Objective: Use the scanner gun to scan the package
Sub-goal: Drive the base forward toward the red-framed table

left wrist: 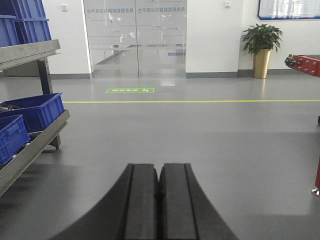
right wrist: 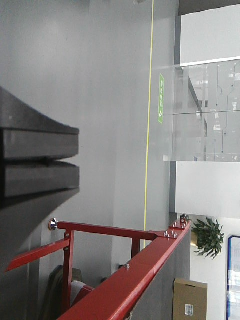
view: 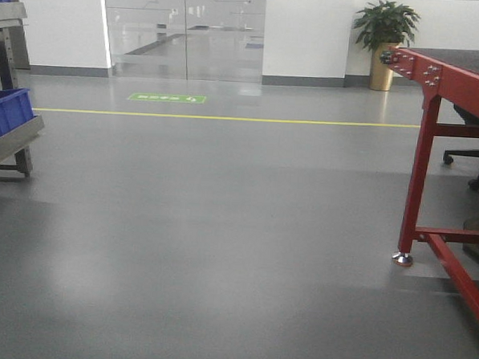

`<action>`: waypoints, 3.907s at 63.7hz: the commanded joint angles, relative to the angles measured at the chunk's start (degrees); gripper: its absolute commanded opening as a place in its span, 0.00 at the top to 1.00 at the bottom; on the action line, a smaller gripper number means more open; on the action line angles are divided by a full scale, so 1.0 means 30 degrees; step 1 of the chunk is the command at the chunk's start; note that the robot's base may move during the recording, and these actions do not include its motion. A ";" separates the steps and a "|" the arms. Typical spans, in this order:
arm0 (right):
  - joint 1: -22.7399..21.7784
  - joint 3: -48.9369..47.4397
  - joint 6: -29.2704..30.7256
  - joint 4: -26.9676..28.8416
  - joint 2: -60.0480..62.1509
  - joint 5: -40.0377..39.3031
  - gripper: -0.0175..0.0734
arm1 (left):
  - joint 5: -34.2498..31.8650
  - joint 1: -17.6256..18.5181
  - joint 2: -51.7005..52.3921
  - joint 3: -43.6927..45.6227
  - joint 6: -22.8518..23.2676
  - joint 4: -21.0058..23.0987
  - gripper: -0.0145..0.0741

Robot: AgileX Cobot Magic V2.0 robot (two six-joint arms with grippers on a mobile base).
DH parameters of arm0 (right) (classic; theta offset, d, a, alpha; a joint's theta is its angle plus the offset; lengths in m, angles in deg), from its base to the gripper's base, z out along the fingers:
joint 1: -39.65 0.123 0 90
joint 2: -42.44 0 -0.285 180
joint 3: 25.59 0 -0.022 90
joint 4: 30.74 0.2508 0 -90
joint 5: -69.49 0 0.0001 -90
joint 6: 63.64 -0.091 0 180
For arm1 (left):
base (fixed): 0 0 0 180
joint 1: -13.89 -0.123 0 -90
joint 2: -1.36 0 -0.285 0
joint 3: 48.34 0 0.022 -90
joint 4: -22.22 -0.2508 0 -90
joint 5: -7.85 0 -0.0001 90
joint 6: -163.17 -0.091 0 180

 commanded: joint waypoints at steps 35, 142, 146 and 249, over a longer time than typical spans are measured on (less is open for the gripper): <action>0.0010 0.0005 0.0156 0.0066 0.0063 -0.0316 0.98 | -0.0270 -0.0034 0.0059 0.0076 0.0099 0.0000 0.96; 0.0010 0.0005 0.0156 0.0066 0.0063 -0.0316 0.98 | -0.0270 0.0203 0.0059 0.0076 0.0099 0.0000 0.96; 0.0010 0.0005 0.0156 0.0066 0.0063 -0.0316 0.98 | -0.0270 0.0203 0.0059 0.0076 0.0099 0.0000 0.96; 0.0010 0.0005 0.0156 0.0066 0.0063 -0.0316 0.98 | -0.0270 0.0203 0.0059 0.0076 0.0099 0.0000 0.96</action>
